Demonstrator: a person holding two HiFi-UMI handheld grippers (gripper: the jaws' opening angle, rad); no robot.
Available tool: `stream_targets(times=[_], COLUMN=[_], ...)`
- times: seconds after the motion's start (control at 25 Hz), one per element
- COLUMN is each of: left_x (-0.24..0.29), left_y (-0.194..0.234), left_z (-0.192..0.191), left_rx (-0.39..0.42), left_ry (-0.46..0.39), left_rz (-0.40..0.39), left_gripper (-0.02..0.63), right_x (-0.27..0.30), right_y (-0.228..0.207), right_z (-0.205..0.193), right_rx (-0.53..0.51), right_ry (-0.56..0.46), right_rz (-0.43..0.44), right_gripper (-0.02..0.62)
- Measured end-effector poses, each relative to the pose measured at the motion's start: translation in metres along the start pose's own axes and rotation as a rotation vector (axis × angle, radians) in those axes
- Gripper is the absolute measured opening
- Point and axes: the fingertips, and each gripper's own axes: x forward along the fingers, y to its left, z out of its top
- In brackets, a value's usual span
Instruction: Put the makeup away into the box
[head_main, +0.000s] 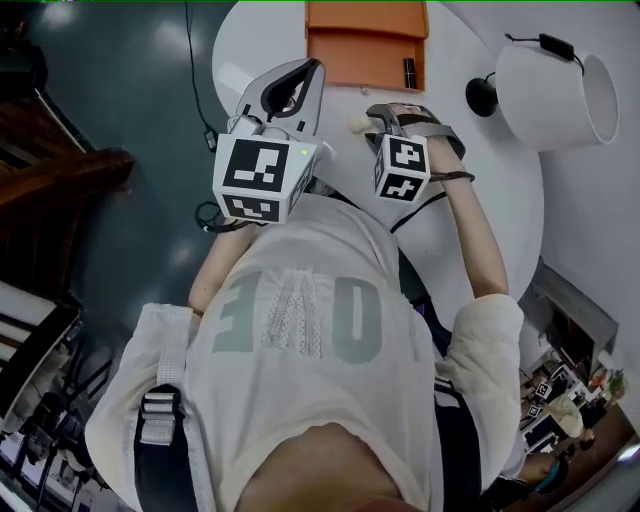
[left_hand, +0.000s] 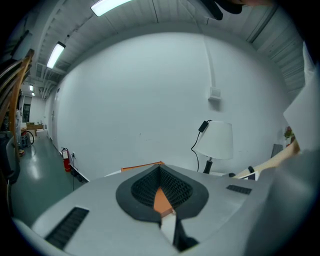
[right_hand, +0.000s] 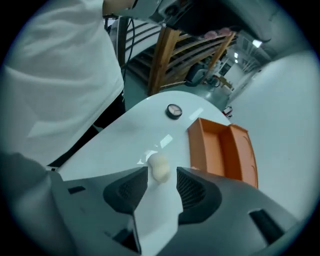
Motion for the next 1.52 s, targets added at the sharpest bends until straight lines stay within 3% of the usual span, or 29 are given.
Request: stream_targets(times=[0.16,0.36,0.4,0.56,0.72,0.96,1.08,1.16,1.28,1.44,1.52], left_x=[-0.004,-0.007,-0.008,-0.008,-0.006,-0.003,-0.002,-0.001,0.001,0.001,0.0], left_y=[0.001,0.012,0.014,0.021,0.021,0.02,0.023,0.024,0.022,0.024,0.029], left_z=[-0.006,-0.008,-0.009,-0.012,-0.009,0.012,0.019,0.02,0.02,0.017,0.014], left_rx=[-0.008,-0.028,-0.033,-0.045,-0.04,-0.012,-0.012,-0.015,-0.016,-0.02,-0.027], left_ry=[0.009,0.007,0.007,0.011,0.009,-0.033,-0.051,-0.053,-0.052,-0.049,-0.043], left_rz=[0.014,0.044,0.051,0.073,0.071,0.056,0.057,0.057,0.053,0.058,0.077], left_gripper=[0.008,0.008,0.008,0.008,0.008,0.008,0.008,0.008,0.008,0.008,0.008], right_x=[0.024,0.035,0.035,0.031,-0.004,-0.102,-0.143,-0.153,-0.153,-0.14,-0.119], right_y=[0.01,0.004,0.003,-0.002,-0.035,-0.108,-0.125,-0.128,-0.131,-0.134,-0.135], right_z=[-0.005,-0.004,-0.004,-0.001,0.023,0.058,0.06,0.058,0.051,0.056,0.062], right_rx=[-0.058,-0.078,-0.089,-0.085,0.065,0.607,0.78,0.818,0.83,0.753,0.682], right_ry=[0.034,0.047,0.048,0.026,-0.111,-0.604,-0.804,-0.863,-0.874,-0.79,-0.716], right_rz=[0.062,0.05,0.047,0.029,-0.085,-0.296,-0.336,-0.333,-0.332,-0.325,-0.26], right_gripper=[0.187,0.188,0.149,0.135,0.135,0.13,0.13,0.13,0.13,0.13,0.13])
